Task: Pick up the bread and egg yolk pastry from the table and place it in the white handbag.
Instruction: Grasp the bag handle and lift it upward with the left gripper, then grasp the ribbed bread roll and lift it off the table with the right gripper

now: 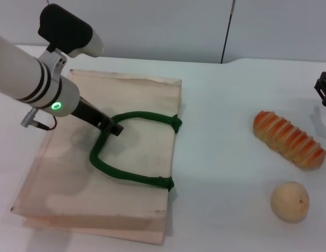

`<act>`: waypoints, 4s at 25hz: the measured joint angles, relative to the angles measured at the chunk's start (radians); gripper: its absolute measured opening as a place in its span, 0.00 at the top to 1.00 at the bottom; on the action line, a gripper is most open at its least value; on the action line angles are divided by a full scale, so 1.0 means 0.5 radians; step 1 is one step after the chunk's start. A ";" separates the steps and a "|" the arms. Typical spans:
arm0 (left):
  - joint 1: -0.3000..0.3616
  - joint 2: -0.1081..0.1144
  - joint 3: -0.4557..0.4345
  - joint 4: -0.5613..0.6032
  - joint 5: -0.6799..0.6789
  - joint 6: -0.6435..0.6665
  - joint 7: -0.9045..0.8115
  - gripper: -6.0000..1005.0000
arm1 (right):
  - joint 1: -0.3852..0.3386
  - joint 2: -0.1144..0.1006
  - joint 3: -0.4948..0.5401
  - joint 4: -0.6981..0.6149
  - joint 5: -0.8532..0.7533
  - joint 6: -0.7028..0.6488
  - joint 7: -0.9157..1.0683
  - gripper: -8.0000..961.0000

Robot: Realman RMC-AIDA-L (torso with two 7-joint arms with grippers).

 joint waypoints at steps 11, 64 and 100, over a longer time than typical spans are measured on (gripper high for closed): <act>-0.028 0.004 -0.002 -0.135 0.000 0.063 0.003 0.47 | 0.000 0.000 0.000 0.000 0.000 -0.001 0.000 0.08; 0.309 0.007 -0.035 1.209 -0.488 -0.137 0.123 0.88 | 0.025 -0.015 -0.006 -0.009 -0.028 -0.200 -0.019 0.08; 0.136 0.017 -0.478 1.822 -0.400 -0.769 -0.046 0.88 | 0.042 -0.017 -0.007 -0.052 -0.189 -0.396 -0.022 0.08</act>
